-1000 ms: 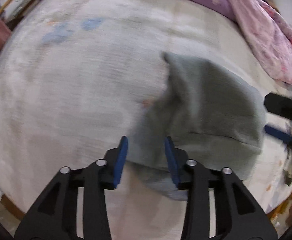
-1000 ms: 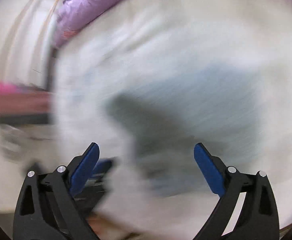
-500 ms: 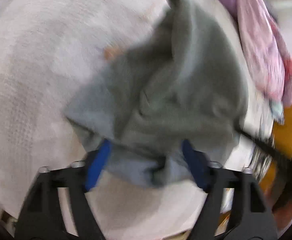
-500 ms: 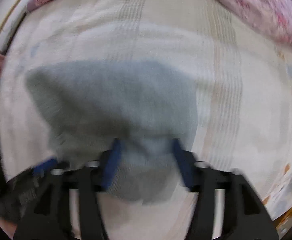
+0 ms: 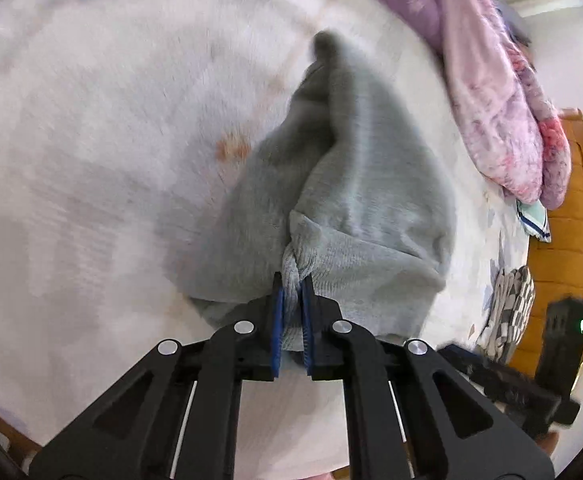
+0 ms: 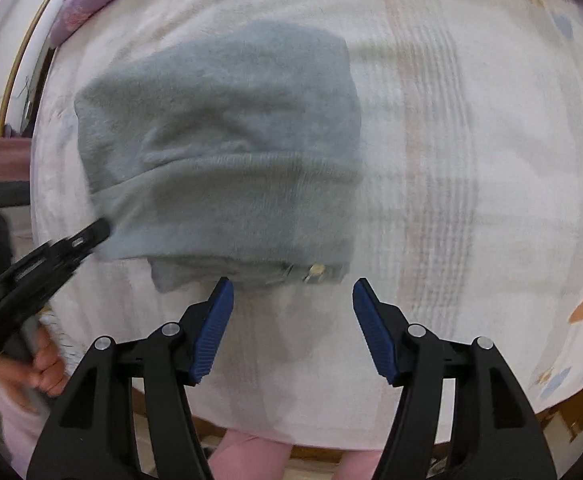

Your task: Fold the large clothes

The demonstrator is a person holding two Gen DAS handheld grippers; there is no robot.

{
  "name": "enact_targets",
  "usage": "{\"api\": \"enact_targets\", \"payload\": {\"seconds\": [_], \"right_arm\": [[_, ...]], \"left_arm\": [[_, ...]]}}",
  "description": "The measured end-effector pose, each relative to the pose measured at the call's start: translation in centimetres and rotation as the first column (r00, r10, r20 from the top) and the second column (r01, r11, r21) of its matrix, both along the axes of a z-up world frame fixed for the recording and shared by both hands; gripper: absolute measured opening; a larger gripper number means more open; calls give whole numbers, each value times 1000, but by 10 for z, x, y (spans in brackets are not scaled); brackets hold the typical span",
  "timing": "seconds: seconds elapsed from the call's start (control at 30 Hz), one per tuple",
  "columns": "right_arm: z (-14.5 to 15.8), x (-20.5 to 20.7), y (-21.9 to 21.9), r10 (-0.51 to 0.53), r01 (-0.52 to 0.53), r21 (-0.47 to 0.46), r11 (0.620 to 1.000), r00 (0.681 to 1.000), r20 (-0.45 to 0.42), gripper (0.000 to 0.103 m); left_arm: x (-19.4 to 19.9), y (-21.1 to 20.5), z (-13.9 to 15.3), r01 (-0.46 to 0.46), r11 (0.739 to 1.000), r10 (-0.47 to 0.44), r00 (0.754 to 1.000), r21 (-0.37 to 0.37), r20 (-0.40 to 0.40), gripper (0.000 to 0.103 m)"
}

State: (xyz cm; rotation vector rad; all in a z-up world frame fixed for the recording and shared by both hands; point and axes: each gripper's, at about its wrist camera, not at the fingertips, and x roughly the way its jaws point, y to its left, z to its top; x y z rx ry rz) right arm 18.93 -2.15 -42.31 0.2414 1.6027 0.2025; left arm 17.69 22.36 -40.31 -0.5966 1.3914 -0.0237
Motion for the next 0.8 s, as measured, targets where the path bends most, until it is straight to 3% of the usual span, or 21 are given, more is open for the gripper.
{"api": "enact_targets", "payload": {"seconds": [0.03,0.1,0.17,0.23,0.33,0.43,0.5,0.53,0.57,0.6,0.7,0.8], "right_arm": [[4,3,4,10,-10,3,1000,1000,19,52],[10,6,8,16,-18,52,998,999,43,39],[6,14,25,90,-93,54,994,994,58,16],[-14,21,42,163,-162,-28,986,986,46,8],[-89,23,46,118,-120,-2,993,977,-176,0],[-97,15,48,111,-107,33,994,975,-194,0],[-87,12,48,107,-103,30,994,979,-174,0],[-80,12,47,100,-96,29,995,980,-170,2],[-72,12,45,96,-91,38,995,982,-161,7],[-57,15,43,92,-84,62,995,988,-123,7],[-19,33,32,60,-60,40,997,998,-1,7],[6,61,20,18,-18,-5,1000,994,106,7]], "left_arm": [[-4,-3,7,26,999,-25,1000,42,-5,5],[-12,-7,11,47,998,-46,999,40,-22,5],[-17,-6,-8,51,998,-48,996,47,-73,5],[-20,-3,-41,42,997,-35,992,59,-122,4],[-17,-6,-87,47,994,-27,979,98,-202,4],[-13,-14,-102,51,993,-26,972,102,-235,5],[-8,-24,-91,102,986,-69,969,130,-236,10],[-5,-28,-82,126,981,-90,969,147,-229,21],[-2,-33,-70,148,970,-104,969,191,-222,37],[1,-34,-60,161,960,-110,970,230,-217,44],[13,-42,-25,193,916,-139,975,352,-174,45],[38,-46,12,135,923,-124,991,361,-53,45]]}}
